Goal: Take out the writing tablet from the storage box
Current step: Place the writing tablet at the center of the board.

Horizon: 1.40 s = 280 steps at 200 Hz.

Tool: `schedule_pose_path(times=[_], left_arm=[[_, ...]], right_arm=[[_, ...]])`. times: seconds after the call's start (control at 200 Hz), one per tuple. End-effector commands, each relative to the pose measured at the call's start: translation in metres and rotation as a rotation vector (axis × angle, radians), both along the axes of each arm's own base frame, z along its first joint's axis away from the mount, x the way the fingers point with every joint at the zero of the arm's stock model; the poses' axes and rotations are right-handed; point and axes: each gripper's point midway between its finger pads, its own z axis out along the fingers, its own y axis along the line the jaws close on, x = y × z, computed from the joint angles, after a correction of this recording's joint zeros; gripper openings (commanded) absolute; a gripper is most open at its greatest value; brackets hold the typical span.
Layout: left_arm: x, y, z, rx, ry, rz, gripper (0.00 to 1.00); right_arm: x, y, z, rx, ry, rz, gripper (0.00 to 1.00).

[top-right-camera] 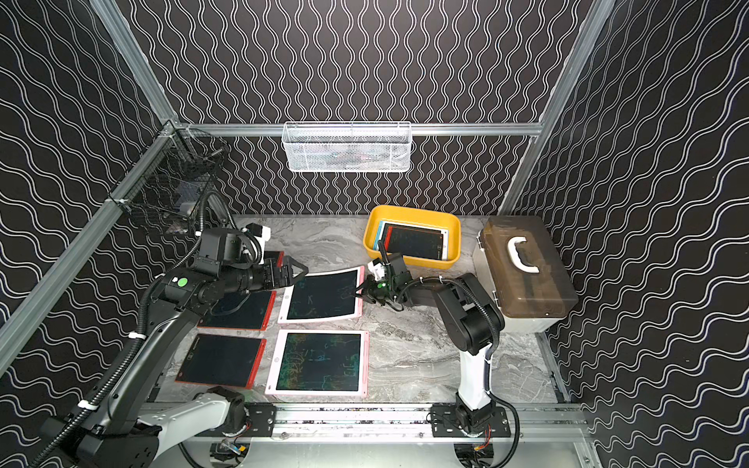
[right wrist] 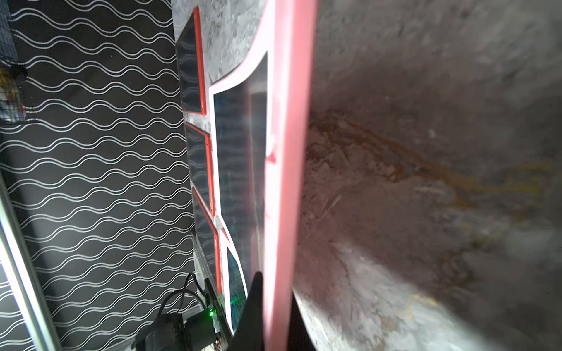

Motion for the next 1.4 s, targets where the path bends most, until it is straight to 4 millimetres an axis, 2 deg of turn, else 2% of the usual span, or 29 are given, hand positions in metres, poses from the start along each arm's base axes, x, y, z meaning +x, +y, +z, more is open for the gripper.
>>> schedule_pose_path(times=[0.0, 0.195, 0.621, 0.856, 1.051, 1.246, 1.396], left_arm=[[0.000, -0.003, 0.004, 0.009, -0.028, -0.027, 0.99], [-0.001, -0.005, 0.003, 0.015, -0.032, -0.037, 0.99], [-0.002, -0.007, 0.000, 0.006, -0.027, -0.045, 0.99], [-0.002, -0.008, -0.001, -0.002, -0.023, -0.047, 0.99], [-0.003, -0.009, 0.000, -0.003, -0.025, -0.050, 0.99], [-0.003, -0.008, 0.000, 0.000, -0.025, -0.046, 0.99], [-0.002, -0.009, -0.002, -0.003, -0.021, -0.046, 0.99]], right_arm=[[0.010, -0.019, -0.026, -0.138, 0.020, -0.100, 0.04], [0.000, -0.016, -0.033, -0.154, 0.050, -0.030, 0.05], [-0.020, -0.029, -0.045, -0.198, 0.084, -0.020, 0.07], [-0.019, -0.032, -0.045, -0.227, 0.078, -0.018, 0.29], [-0.012, -0.031, -0.041, -0.244, 0.062, -0.012, 0.43], [-0.012, -0.037, -0.046, -0.288, 0.075, -0.024, 0.49], [-0.015, -0.046, -0.046, -0.344, 0.082, -0.036, 0.49]])
